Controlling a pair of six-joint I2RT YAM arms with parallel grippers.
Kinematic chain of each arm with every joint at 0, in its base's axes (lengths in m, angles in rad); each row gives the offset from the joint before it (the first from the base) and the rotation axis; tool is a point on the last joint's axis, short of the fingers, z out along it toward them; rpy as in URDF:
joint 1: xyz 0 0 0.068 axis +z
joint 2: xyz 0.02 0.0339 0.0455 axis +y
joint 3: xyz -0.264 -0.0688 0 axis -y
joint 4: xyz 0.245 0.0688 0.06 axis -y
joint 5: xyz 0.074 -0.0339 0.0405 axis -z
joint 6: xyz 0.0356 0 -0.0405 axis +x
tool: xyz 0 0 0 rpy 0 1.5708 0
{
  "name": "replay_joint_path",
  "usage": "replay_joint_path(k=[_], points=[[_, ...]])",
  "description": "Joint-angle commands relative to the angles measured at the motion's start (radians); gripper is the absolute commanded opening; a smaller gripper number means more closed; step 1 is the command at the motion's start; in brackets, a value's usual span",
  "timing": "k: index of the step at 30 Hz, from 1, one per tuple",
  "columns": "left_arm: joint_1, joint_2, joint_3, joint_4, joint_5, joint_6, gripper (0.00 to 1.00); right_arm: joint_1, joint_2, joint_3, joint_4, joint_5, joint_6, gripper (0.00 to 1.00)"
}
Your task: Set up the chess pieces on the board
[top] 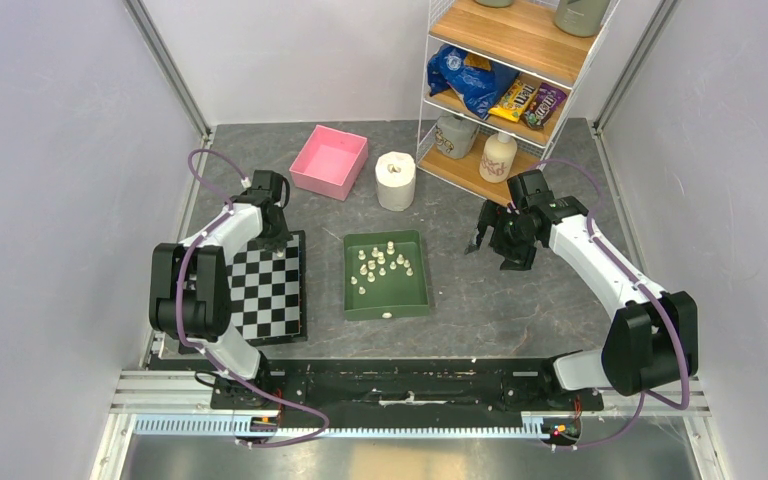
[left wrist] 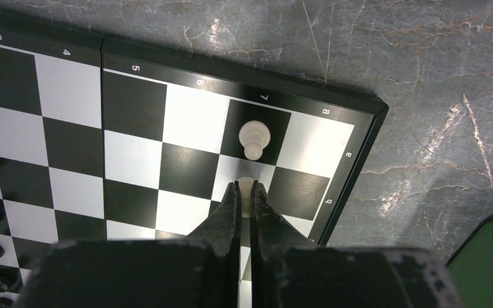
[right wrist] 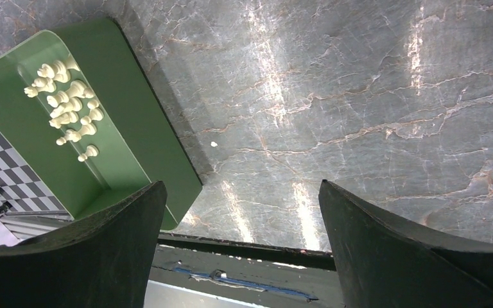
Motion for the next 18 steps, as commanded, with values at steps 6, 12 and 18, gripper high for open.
replay_joint_path(k=[6,12,18], points=[[0.007,-0.001,0.021,-0.027,-0.025,0.02,0.15,0.001,-0.016,0.012,0.024,-0.018,-0.014,0.97],[0.007,-0.017,0.022,-0.019,-0.02,0.025,0.33,0.001,-0.012,0.012,0.028,-0.027,-0.015,0.97],[0.007,-0.101,0.014,-0.006,-0.001,0.014,0.5,0.001,-0.007,0.013,0.03,-0.031,-0.017,0.97]])
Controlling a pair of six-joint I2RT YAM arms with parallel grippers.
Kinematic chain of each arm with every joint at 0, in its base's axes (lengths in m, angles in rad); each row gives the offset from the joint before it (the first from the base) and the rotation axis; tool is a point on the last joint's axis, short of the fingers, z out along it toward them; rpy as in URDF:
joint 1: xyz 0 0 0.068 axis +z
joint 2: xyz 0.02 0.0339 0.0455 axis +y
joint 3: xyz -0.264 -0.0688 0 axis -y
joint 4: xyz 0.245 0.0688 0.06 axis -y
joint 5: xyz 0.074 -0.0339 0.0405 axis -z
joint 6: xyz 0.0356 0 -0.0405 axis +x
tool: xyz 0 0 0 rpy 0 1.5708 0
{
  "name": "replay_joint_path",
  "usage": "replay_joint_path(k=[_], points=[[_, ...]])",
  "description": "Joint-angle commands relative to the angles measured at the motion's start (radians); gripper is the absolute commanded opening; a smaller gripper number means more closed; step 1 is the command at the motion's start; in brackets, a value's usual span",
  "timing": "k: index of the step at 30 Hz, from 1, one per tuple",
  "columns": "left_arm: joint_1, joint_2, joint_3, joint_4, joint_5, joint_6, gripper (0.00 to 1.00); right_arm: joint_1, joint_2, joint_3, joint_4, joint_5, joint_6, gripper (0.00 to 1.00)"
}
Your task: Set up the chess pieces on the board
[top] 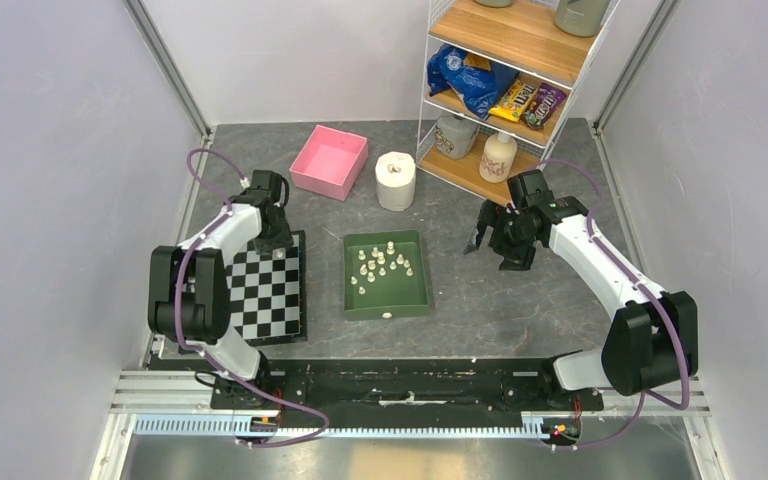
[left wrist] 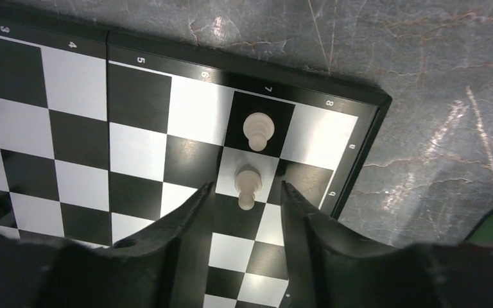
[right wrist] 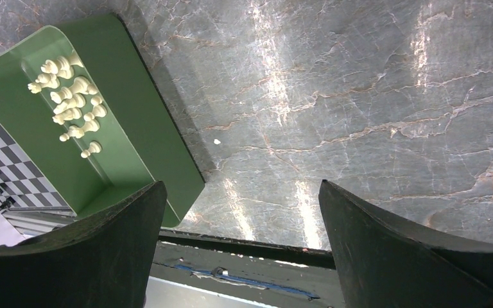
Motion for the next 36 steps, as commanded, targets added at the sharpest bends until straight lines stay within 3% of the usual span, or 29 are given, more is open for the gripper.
replay_joint_path(k=[1,10,17,25,36], points=[[0.007,-0.117,0.016,0.014,0.011,0.008,0.53,0.001,-0.006,0.014,0.031,-0.016,-0.016,0.97],[-0.019,-0.368,-0.011,0.065,0.2,-0.059,0.75,0.0,-0.001,0.011,0.039,-0.018,-0.016,0.97],[-0.289,-0.343,0.006,0.076,0.075,-0.067,0.77,0.001,-0.003,0.002,0.044,-0.02,-0.013,0.97],[-0.574,-0.147,0.115,0.1,0.038,-0.066,0.69,0.001,-0.014,-0.012,0.042,-0.008,-0.014,0.97],[-0.699,0.058,0.178,0.089,0.038,-0.085,0.43,0.001,-0.011,-0.01,0.037,-0.003,-0.016,0.97]])
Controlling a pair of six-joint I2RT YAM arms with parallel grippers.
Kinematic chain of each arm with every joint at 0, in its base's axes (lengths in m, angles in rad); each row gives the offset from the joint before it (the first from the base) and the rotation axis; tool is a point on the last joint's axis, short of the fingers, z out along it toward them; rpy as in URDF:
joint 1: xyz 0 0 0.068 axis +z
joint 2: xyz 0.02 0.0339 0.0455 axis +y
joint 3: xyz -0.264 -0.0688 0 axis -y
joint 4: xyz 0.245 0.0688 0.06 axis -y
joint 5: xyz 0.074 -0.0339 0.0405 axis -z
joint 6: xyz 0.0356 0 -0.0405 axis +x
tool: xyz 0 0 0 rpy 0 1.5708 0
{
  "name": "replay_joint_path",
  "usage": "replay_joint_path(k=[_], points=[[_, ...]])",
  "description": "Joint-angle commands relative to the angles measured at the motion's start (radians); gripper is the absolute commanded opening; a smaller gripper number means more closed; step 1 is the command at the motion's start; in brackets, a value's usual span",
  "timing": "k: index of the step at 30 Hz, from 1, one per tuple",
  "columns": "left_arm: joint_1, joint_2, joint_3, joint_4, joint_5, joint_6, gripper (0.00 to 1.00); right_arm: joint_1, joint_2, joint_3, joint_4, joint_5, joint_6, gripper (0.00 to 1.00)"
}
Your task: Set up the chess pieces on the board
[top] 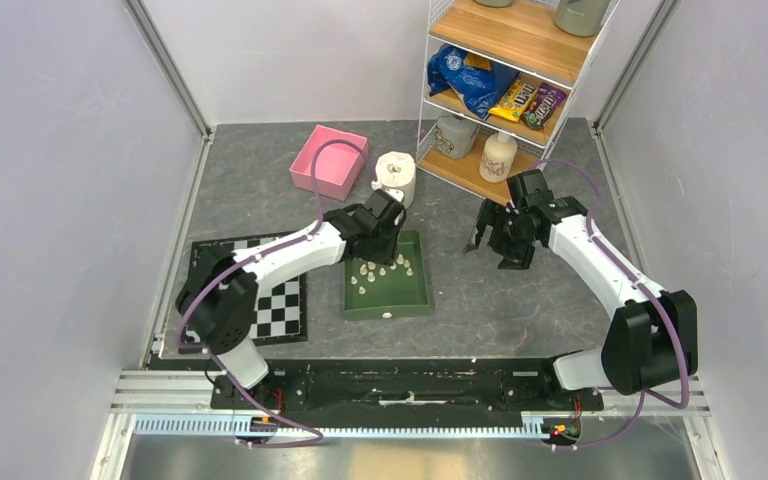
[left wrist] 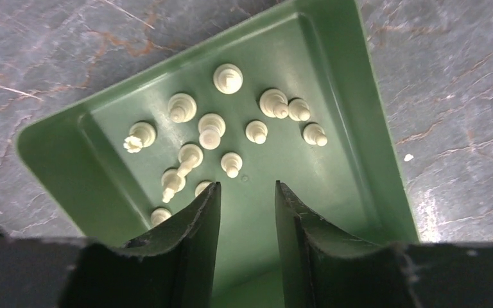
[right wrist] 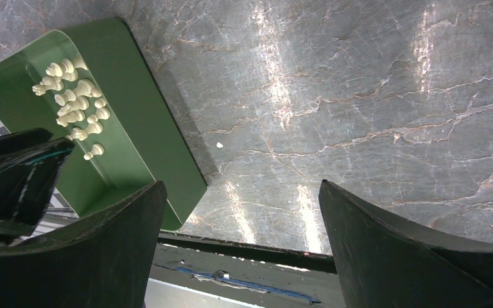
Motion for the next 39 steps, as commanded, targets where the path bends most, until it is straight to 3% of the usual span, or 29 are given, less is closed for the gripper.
replay_joint_path(k=[1,21,39], points=[[-0.018,0.058,0.04,0.004,-0.025,-0.025,0.41,0.001,-0.013,-0.006,0.019,0.001,-0.016,0.97],[-0.023,0.154,0.051,-0.011,-0.065,-0.035,0.36,0.001,-0.003,0.0,0.018,0.002,-0.019,0.97],[-0.023,0.183,0.063,-0.011,-0.062,-0.043,0.23,0.001,-0.003,-0.001,0.016,-0.001,-0.019,0.97]])
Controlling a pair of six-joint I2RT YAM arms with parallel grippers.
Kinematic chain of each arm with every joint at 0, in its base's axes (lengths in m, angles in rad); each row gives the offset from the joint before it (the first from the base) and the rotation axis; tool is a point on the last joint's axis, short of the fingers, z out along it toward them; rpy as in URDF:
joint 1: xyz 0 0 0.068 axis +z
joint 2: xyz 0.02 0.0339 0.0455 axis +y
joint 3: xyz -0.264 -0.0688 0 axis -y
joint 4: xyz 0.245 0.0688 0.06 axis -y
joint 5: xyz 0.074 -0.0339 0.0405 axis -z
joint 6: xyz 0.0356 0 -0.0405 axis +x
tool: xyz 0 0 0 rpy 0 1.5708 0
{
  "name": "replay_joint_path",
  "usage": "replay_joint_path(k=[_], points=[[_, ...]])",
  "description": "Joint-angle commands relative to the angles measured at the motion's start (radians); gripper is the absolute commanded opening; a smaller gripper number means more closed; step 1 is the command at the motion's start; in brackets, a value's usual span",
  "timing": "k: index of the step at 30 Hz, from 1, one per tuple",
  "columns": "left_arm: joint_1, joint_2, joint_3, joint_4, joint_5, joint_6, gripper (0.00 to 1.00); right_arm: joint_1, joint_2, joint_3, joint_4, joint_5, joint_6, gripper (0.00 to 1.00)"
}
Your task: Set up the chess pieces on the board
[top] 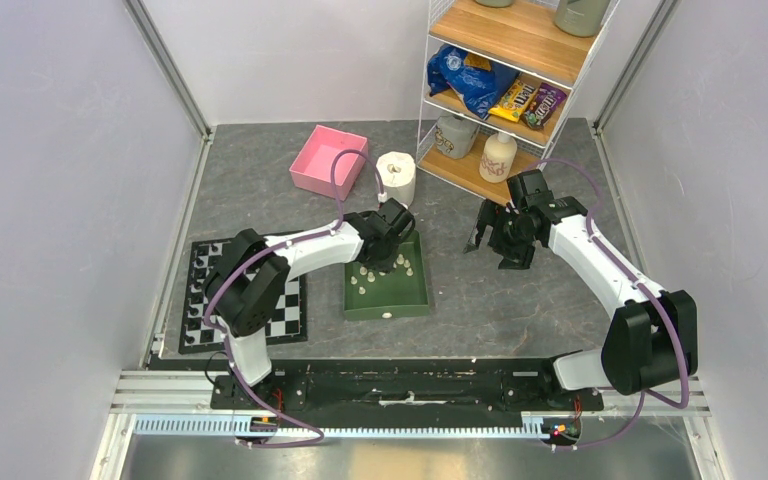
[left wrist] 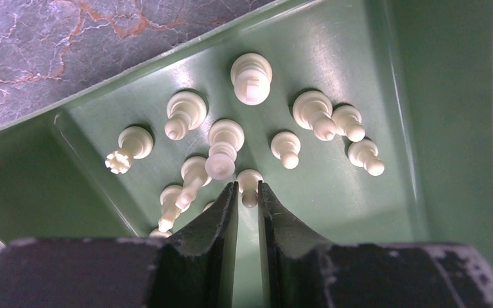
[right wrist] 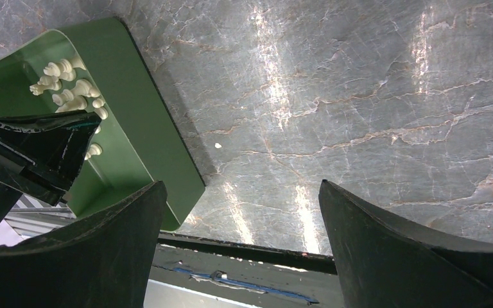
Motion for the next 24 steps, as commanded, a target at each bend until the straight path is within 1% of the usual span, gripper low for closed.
replay_joint_path(k=[1,4,9,13,19,22,24], points=[[-0.004,0.012,0.043,0.002,-0.017,-0.031,0.21,0.001,-0.004,-0.002,0.017,-0.003,-0.012,0.97],[-0.004,0.011,0.043,0.002,-0.012,-0.03,0.15,0.001,-0.004,-0.001,0.016,-0.006,-0.013,0.97],[-0.004,0.001,0.035,-0.006,-0.003,-0.031,0.02,0.001,-0.002,0.001,0.016,-0.005,-0.012,0.97],[-0.005,-0.039,0.041,-0.026,0.014,-0.037,0.02,0.001,-0.002,0.002,0.016,-0.007,-0.014,0.97],[-0.004,-0.176,0.046,-0.054,0.026,-0.062,0.02,0.001,0.006,0.001,0.018,-0.007,-0.012,0.97],[-0.003,-0.248,0.047,-0.088,-0.043,-0.068,0.02,0.001,0.002,-0.002,0.018,-0.006,-0.01,0.97],[0.005,-0.288,0.046,-0.129,-0.129,-0.07,0.02,0.0,0.002,-0.002,0.018,-0.008,-0.007,0.97]])
